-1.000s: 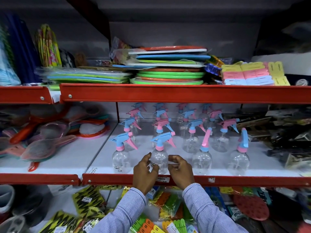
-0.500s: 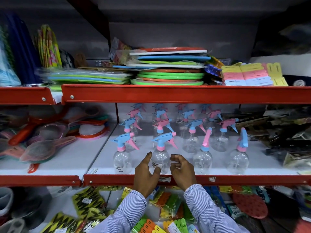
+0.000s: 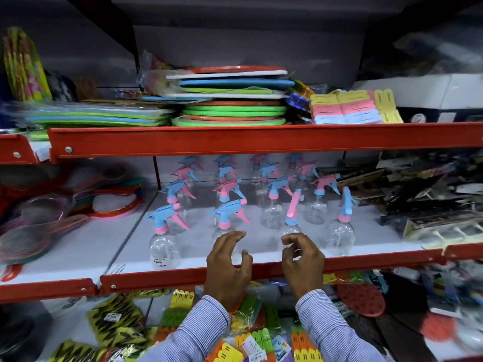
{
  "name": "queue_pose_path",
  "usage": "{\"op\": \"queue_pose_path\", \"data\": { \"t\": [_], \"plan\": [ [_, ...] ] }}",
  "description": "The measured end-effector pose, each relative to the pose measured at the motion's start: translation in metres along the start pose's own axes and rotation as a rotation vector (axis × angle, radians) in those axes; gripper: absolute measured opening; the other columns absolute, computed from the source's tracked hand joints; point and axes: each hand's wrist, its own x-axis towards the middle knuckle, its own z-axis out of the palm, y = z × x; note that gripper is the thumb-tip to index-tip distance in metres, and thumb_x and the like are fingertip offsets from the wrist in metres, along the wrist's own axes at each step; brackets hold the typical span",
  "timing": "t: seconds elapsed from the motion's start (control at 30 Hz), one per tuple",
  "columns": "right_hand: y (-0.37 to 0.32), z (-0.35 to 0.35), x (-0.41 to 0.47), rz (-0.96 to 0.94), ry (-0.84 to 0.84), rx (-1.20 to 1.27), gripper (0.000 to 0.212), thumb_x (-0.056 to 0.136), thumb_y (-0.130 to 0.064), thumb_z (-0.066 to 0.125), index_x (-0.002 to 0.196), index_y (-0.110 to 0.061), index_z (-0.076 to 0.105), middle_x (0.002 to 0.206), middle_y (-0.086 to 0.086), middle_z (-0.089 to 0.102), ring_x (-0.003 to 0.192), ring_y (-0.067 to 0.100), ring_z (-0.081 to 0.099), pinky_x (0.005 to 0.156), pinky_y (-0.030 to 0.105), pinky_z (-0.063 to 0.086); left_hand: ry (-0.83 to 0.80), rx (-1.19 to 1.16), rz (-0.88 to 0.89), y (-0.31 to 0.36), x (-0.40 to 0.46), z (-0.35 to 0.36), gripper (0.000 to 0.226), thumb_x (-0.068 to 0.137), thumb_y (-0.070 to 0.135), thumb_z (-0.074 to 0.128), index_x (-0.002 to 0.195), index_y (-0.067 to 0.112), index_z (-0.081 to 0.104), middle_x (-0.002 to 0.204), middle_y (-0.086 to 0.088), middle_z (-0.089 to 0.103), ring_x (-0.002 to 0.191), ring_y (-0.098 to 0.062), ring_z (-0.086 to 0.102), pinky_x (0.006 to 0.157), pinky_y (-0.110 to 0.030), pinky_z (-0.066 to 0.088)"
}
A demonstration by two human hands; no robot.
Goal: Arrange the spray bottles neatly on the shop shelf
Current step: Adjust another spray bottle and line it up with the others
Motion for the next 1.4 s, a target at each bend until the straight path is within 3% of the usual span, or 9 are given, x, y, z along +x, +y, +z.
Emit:
{"op": "queue_pose_path", "data": {
  "t": [0.17,0.23,0.37,0.47,0.57,0.67,0.9,1.1,1.4],
  "plan": [
    [0.028,-0.026,0.022,0.021,0.0,0.041,0.027,0.07,0.003,0.057,0.08,-0.021,0.062,0.078,-0.003,0.066,0.064,0.009,0.058,0.059,0.003,0.039,-0.026,0.003,-0.059,0.019,0.0,0.04,0.037,0.078,0.02,0.059,0.114,0.026,0.064,0.114,0.007,0.065,0.103,-0.006,0.061,0.092,-0.025,0.052],
    [0.041,-0.033,0.036,0.061,-0.048,0.073,0.028,0.07,0.003,0.057,0.085,-0.021,0.061,0.085,0.0,0.066,0.07,0.012,0.059,0.062,0.009,0.042,-0.041,0.001,-0.133,0.029,-0.001,0.057,0.039,0.077,0.02,0.059,0.116,0.027,0.063,0.114,0.005,0.065,0.101,-0.01,0.063,0.087,-0.017,0.05],
    [0.062,-0.034,0.059,0.169,-0.321,0.118,0.045,0.077,-0.001,0.054,0.12,-0.013,0.054,0.121,0.008,0.06,0.104,0.022,0.058,0.085,0.026,0.05,-0.066,0.014,-0.231,0.041,-0.001,0.086,0.047,0.078,0.021,0.061,0.126,0.022,0.058,0.123,0.0,0.064,0.105,-0.014,0.063,0.092,-0.028,0.052],
    [0.065,-0.034,0.068,0.253,-0.543,0.097,0.061,0.082,-0.001,0.049,0.14,-0.013,0.036,0.143,0.008,0.047,0.128,0.025,0.047,0.105,0.033,0.04,-0.066,0.011,-0.301,0.052,-0.003,0.1,0.05,0.081,0.017,0.062,0.131,0.02,0.055,0.127,-0.001,0.064,0.11,-0.015,0.062,0.095,-0.028,0.049],
    [0.065,-0.037,0.076,0.282,-0.682,0.094,0.065,0.081,0.003,0.044,0.143,-0.015,0.034,0.145,0.005,0.046,0.129,0.023,0.048,0.103,0.026,0.038,-0.088,0.018,-0.349,0.058,-0.004,0.109,0.05,0.082,0.016,0.061,0.132,0.019,0.053,0.127,-0.007,0.065,0.114,-0.018,0.061,0.098,-0.03,0.049],
    [0.068,-0.038,0.078,0.253,-0.73,0.092,0.064,0.079,0.004,0.044,0.14,-0.015,0.039,0.143,0.007,0.049,0.127,0.021,0.051,0.107,0.03,0.039,-0.106,0.019,-0.381,0.058,-0.004,0.114,0.052,0.083,0.016,0.061,0.134,0.018,0.051,0.127,-0.011,0.064,0.116,-0.019,0.06,0.099,-0.032,0.05],
    [0.071,-0.047,0.07,0.275,-0.619,0.163,0.047,0.084,0.003,0.051,0.13,-0.008,0.052,0.128,0.007,0.061,0.109,0.017,0.061,0.088,0.017,0.043,-0.13,0.022,-0.39,0.056,0.002,0.116,0.053,0.084,0.017,0.058,0.137,0.015,0.049,0.13,-0.008,0.063,0.118,-0.019,0.06,0.099,-0.038,0.051],
    [0.073,-0.049,0.064,0.27,-0.542,0.168,0.041,0.083,-0.001,0.054,0.122,-0.011,0.061,0.112,0.0,0.068,0.094,0.01,0.065,0.065,0.0,0.044,-0.174,0.005,-0.39,0.056,0.007,0.117,0.053,0.087,0.01,0.055,0.139,0.014,0.045,0.121,0.006,0.059,0.109,-0.009,0.055,0.095,-0.023,0.044],
    [0.073,-0.051,0.058,0.249,-0.516,0.15,0.04,0.082,-0.003,0.056,0.12,-0.014,0.062,0.108,-0.004,0.068,0.09,0.006,0.065,0.065,-0.001,0.045,-0.253,0.024,-0.389,0.051,0.013,0.117,0.063,0.087,0.013,0.053,0.147,0.02,0.033,0.144,-0.002,0.052,0.127,-0.021,0.053,0.101,-0.022,0.038]
  ]
}}
